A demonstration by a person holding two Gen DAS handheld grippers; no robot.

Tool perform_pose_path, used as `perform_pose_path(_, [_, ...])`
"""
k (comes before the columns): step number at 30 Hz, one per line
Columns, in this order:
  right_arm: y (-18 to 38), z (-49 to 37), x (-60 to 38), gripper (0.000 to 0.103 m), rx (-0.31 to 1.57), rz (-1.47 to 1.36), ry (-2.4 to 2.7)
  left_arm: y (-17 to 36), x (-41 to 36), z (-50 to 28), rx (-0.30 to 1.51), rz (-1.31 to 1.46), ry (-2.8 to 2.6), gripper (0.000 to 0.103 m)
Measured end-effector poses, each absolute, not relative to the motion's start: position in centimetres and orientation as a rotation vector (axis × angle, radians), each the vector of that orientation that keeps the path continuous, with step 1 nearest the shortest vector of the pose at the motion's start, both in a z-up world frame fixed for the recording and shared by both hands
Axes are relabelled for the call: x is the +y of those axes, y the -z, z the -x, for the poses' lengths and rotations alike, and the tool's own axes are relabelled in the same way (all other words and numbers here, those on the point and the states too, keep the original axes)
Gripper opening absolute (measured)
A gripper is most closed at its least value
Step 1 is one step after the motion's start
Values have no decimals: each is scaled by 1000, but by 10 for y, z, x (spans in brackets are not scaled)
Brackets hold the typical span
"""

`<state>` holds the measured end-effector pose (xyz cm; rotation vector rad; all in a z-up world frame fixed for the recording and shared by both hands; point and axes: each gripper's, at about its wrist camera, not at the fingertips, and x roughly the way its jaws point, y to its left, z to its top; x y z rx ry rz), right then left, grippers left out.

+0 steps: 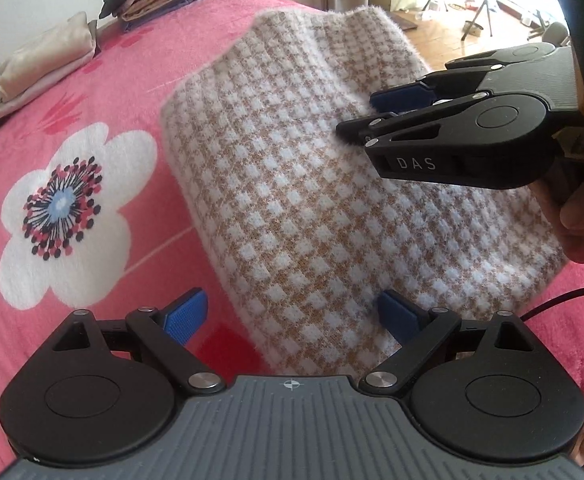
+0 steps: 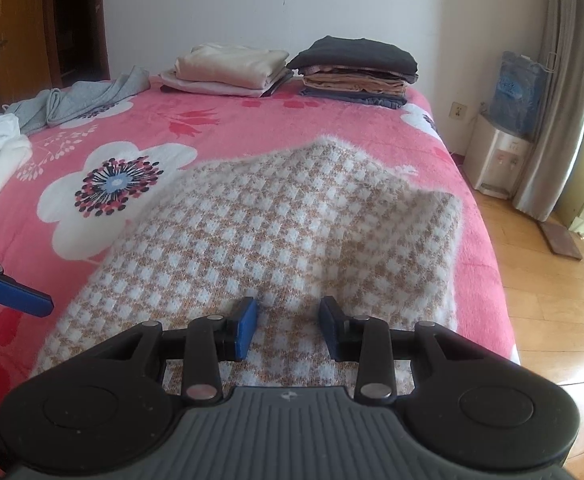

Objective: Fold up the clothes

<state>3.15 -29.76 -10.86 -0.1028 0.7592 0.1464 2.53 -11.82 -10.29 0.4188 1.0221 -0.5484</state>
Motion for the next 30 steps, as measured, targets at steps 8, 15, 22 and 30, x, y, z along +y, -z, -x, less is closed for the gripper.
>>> perform_pose_path(8, [110, -30, -298, 38, 749, 100, -144, 103, -119, -25, 1025, -420, 540, 94])
perform_pose_path(15, [111, -29, -299, 38, 740, 94, -143, 103, -109, -28, 1028, -325, 577, 94])
perform_pose_path(22, [89, -4, -388, 58, 685, -278, -131, 91, -54, -52, 924, -36, 685, 94])
perform_pose_path(30, [153, 21, -491, 74, 805, -913, -224, 138, -34, -98, 1147, 296, 817, 93])
